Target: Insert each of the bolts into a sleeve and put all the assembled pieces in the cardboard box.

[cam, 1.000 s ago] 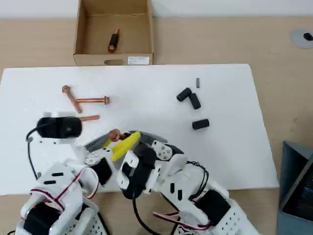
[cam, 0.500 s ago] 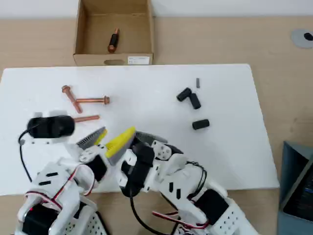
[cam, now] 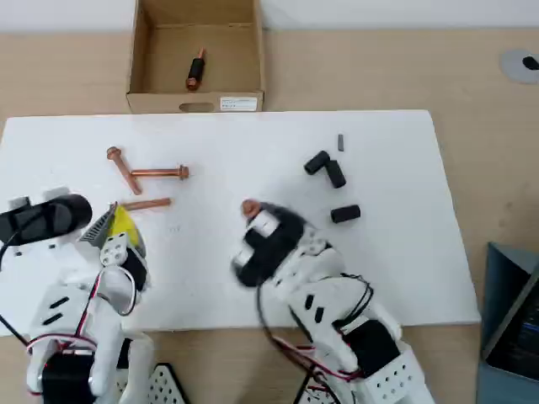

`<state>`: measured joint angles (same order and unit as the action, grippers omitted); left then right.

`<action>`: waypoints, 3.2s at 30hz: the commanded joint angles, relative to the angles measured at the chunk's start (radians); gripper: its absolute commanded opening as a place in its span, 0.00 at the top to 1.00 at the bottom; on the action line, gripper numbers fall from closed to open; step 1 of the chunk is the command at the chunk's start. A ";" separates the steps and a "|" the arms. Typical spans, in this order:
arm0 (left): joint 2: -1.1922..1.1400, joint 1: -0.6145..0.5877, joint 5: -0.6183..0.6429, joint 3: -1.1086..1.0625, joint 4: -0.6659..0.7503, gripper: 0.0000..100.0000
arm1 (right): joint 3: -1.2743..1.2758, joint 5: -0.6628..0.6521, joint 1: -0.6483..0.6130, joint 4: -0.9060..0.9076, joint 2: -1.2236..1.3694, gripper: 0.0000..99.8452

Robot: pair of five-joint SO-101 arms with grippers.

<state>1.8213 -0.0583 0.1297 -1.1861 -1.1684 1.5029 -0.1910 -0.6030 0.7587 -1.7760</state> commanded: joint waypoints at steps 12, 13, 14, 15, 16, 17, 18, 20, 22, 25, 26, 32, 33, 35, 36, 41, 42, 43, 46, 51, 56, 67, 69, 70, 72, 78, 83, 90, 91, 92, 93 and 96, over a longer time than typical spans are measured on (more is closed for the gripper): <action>0.001 -0.098 -0.018 -0.328 0.005 1.00 | -0.302 0.255 0.246 0.157 0.077 0.99; 0.001 -0.104 -0.029 -0.351 0.008 1.00 | -0.343 0.259 0.246 0.157 0.122 0.99; 0.001 -0.104 -0.052 -0.374 0.008 1.00 | -0.392 0.269 0.246 0.157 0.177 0.99; 0.001 -0.104 -0.078 -0.396 0.008 1.00 | -0.443 0.281 0.246 0.157 0.237 0.99; 0.001 -0.106 -0.101 -0.413 0.008 1.00 | -0.499 0.295 0.246 0.155 0.308 0.99; 0.001 -0.106 -0.118 -0.420 0.008 1.00 | -0.559 0.308 0.246 0.155 0.383 0.99; 0.001 -0.106 -0.129 -0.423 0.008 1.00 | -0.619 0.319 0.246 0.155 0.460 0.99; 0.001 -0.106 -0.133 -0.428 0.008 1.00 | -0.742 0.330 0.246 0.153 0.613 0.99; 0.001 -0.106 -0.133 -0.428 0.008 1.00 | -0.860 0.330 0.246 0.152 0.759 0.99; 0.001 -0.106 -0.133 -0.428 0.008 1.00 | -1.018 0.325 0.246 0.149 0.957 0.99; 0.001 -0.106 -0.130 -0.428 0.008 1.00 | -1.069 0.324 0.246 0.149 1.015 0.99; 0.001 -0.104 -0.124 -0.427 0.008 1.00 | -1.362 0.304 0.246 0.147 1.337 0.99; 0.001 -0.104 -0.123 -0.427 0.008 1.00 | -1.406 0.279 0.246 0.147 1.388 0.99; 0.001 -0.104 -0.123 -0.427 0.008 1.00 | -1.492 0.236 0.246 0.132 1.489 0.99; 0.001 -0.104 -0.123 -0.427 0.008 1.00 | -1.534 0.221 0.246 0.110 1.538 0.99; 0.001 -0.104 -0.123 -0.427 0.008 1.00 | -1.715 0.089 0.243 -0.017 1.776 0.99; 0.001 -0.104 -0.123 -0.427 0.008 1.00 | -1.747 0.063 0.243 -0.040 1.824 0.99; 0.001 -0.104 -0.124 -0.427 0.008 1.00 | -1.779 0.041 0.243 -0.063 1.873 0.99; 0.001 -0.104 -0.124 -0.427 0.008 1.00 | -1.880 -0.011 0.246 -0.103 2.014 0.99; 0.001 -0.104 -0.123 -0.427 0.008 1.00 | -2.054 -0.104 0.243 -0.150 2.232 0.99; 0.001 -0.104 -0.123 -0.427 0.008 1.00 | -2.241 -0.245 0.242 -0.192 2.439 0.99; 0.001 -0.104 -0.123 -0.427 0.008 1.00 | -2.628 -0.377 0.220 -0.110 2.756 0.99; 0.001 -0.104 -0.123 -0.427 0.008 1.00 | -2.671 -0.377 0.219 -0.081 2.783 0.99; 0.001 -0.104 -0.123 -0.427 0.008 1.00 | -2.692 -0.377 0.217 -0.068 2.792 0.99; 0.001 -0.104 -0.123 -0.427 0.008 1.00 | -2.727 -0.377 0.216 -0.032 2.809 0.98; 0.001 -0.104 -0.123 -0.427 0.008 1.00 | -2.775 -0.376 0.216 0.055 2.818 0.88; 0.001 -0.104 -0.123 -0.427 0.008 1.00 | -2.786 -0.376 0.216 0.057 2.815 0.88; 0.001 -0.104 -0.123 -0.427 0.008 1.00 | -2.830 -0.376 0.214 0.066 2.815 0.88; 0.001 -0.104 -0.123 -0.427 0.008 1.00 | -2.849 -0.376 0.214 0.083 2.815 0.88; 0.001 -0.104 -0.123 -0.427 0.008 1.00 | -2.870 -0.374 0.214 0.107 2.815 0.88; 0.001 -0.104 -0.123 -0.427 0.008 1.00 | -2.895 -0.374 0.214 0.138 2.815 0.88; 0.001 -0.104 -0.123 -0.427 0.008 1.00 | -2.965 -0.374 0.214 0.247 2.816 0.88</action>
<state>1.8167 -0.1534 0.0008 -1.6187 -1.1669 -1.3663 -0.5577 -0.3744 0.9291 1.0625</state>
